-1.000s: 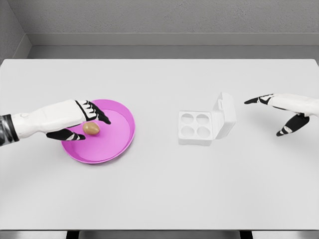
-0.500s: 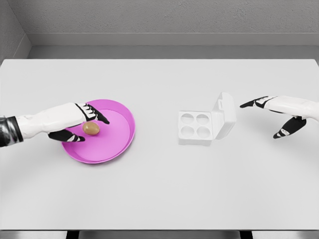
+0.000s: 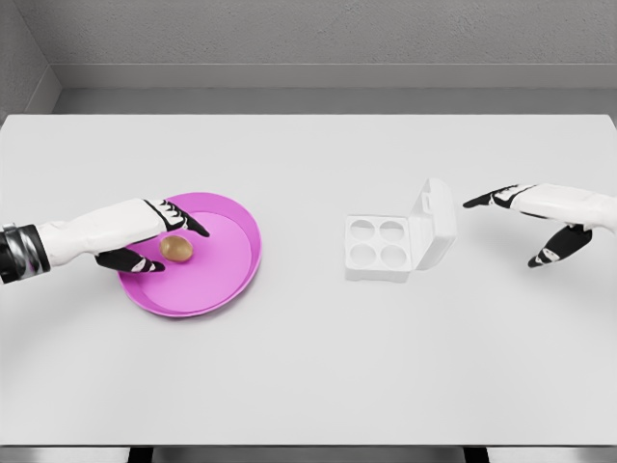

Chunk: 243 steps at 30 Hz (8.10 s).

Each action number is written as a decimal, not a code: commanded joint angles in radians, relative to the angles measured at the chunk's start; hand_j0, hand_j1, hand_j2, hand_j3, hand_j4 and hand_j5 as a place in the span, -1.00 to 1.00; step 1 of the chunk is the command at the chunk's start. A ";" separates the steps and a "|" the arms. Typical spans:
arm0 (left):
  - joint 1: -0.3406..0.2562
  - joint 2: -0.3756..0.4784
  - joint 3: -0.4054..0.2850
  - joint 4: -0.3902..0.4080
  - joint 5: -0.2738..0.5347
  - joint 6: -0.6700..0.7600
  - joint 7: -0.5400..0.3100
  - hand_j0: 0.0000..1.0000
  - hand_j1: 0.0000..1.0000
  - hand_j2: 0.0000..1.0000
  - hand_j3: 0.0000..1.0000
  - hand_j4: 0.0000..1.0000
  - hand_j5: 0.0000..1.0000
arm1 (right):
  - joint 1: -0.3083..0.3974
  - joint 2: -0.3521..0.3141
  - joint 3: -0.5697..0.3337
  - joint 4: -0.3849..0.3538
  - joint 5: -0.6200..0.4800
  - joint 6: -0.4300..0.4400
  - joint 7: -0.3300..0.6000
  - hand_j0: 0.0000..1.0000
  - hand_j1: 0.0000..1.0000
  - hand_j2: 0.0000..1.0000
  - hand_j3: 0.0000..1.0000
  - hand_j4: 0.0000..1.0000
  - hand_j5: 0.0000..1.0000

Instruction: Pack egg into the box and close the box lid

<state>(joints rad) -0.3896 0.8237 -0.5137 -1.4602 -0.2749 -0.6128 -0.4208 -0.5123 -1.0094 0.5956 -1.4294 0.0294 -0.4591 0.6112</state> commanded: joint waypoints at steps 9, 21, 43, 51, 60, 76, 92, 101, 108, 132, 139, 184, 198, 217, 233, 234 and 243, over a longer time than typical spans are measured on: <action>-0.008 -0.012 0.000 0.032 -0.013 0.002 0.001 0.60 0.60 0.60 0.60 0.60 0.60 | 0.000 -0.005 0.001 0.000 -0.006 0.002 0.000 1.00 1.00 1.00 1.00 1.00 1.00; -0.008 -0.055 0.000 0.083 -0.041 0.002 0.001 0.60 0.60 0.60 0.60 0.60 0.60 | 0.000 -0.011 0.001 0.000 -0.006 0.002 0.000 1.00 1.00 1.00 1.00 1.00 1.00; -0.005 -0.054 -0.028 0.103 -0.040 0.002 -0.003 0.20 0.20 0.20 0.20 0.20 0.20 | 0.002 -0.012 0.000 0.003 -0.006 0.002 0.000 1.00 1.00 1.00 1.00 1.00 1.00; -0.005 -0.051 -0.028 0.103 -0.023 0.002 -0.004 -0.14 -0.14 -0.14 -0.14 -0.14 -0.14 | 0.002 -0.011 0.000 0.004 -0.006 0.002 0.000 1.00 1.00 1.00 1.00 1.00 1.00; -0.008 -0.051 -0.025 0.092 0.022 0.002 -0.061 -0.33 -0.33 -0.33 -0.33 -0.33 -0.33 | 0.000 -0.006 0.000 0.004 -0.006 0.002 0.000 1.00 1.00 1.00 1.00 1.00 1.00; -0.077 -0.241 -0.026 0.032 0.017 0.002 -0.087 -0.35 -0.35 -0.35 -0.35 -0.35 -0.35 | 0.000 -0.003 0.000 0.004 -0.006 0.002 0.000 1.00 1.00 1.00 1.00 1.00 1.00; -0.112 -0.327 -0.029 0.044 0.010 0.002 -0.104 -0.38 -0.38 -0.38 -0.38 -0.38 -0.38 | -0.002 -0.003 -0.002 0.003 -0.006 0.002 0.000 1.00 1.00 1.00 1.00 1.00 1.00; -0.129 -0.382 -0.029 0.063 -0.006 0.002 -0.115 -0.38 -0.38 -0.38 -0.38 -0.38 -0.38 | 0.000 -0.008 -0.002 0.004 -0.006 0.002 0.000 1.00 1.00 1.00 1.00 1.00 1.00; -0.144 -0.442 -0.052 0.063 -0.026 0.002 -0.116 -0.39 -0.39 -0.39 -0.39 -0.39 -0.39 | 0.002 -0.011 -0.002 0.004 -0.006 0.002 0.000 1.00 1.00 1.00 1.00 1.00 1.00; -0.183 -0.526 -0.060 0.092 -0.036 0.002 -0.127 -0.39 -0.39 -0.39 -0.39 -0.39 -0.39 | 0.003 -0.003 0.001 0.003 -0.005 -0.013 0.000 1.00 1.00 1.00 1.00 1.00 1.00; -0.202 -0.561 -0.060 0.115 -0.044 0.002 -0.127 -0.39 -0.39 -0.39 -0.39 -0.39 -0.39 | 0.006 -0.003 0.001 0.004 -0.005 -0.013 0.000 1.00 1.00 1.00 1.00 1.00 1.00; -0.193 -0.647 -0.048 0.290 0.158 0.002 -0.134 -0.43 -0.43 -0.43 -0.43 -0.43 -0.43 | 0.011 -0.009 0.000 0.004 -0.005 -0.013 0.000 1.00 1.00 1.00 1.00 1.00 1.00; -0.202 -0.670 -0.015 0.320 0.293 0.015 -0.154 -0.41 -0.41 -0.41 -0.41 -0.41 -0.41 | 0.011 -0.011 -0.003 0.004 -0.005 -0.013 0.000 1.00 1.00 1.00 1.00 1.00 1.00; -0.179 -0.703 -0.017 0.369 0.451 0.033 -0.153 -0.40 -0.40 -0.40 -0.40 -0.40 -0.40 | 0.011 -0.011 -0.005 0.004 -0.005 -0.013 0.000 1.00 1.00 1.00 1.00 1.00 1.00; -0.164 -0.747 -0.017 0.481 0.566 0.025 -0.156 -0.32 -0.32 -0.32 -0.32 -0.32 -0.32 | 0.012 -0.011 -0.005 0.003 -0.005 -0.013 0.000 1.00 1.00 1.00 1.00 1.00 1.00; -0.164 -0.749 -0.017 0.485 0.566 0.025 -0.156 -0.32 -0.32 -0.32 -0.32 -0.32 -0.32 | 0.011 -0.011 -0.005 0.003 -0.005 -0.013 0.000 1.00 1.00 1.00 1.00 1.00 1.00; -0.144 -0.758 -0.020 0.511 0.556 0.022 -0.157 -0.30 -0.30 -0.30 -0.30 -0.30 -0.30 | 0.011 -0.011 -0.005 0.003 -0.005 -0.013 0.000 1.00 1.00 1.00 1.00 1.00 1.00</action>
<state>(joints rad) -0.5292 0.0675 -0.5340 -0.9538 0.2745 -0.5900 -0.5785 -0.5016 -1.0187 0.5910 -1.4260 0.0300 -0.4745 0.6112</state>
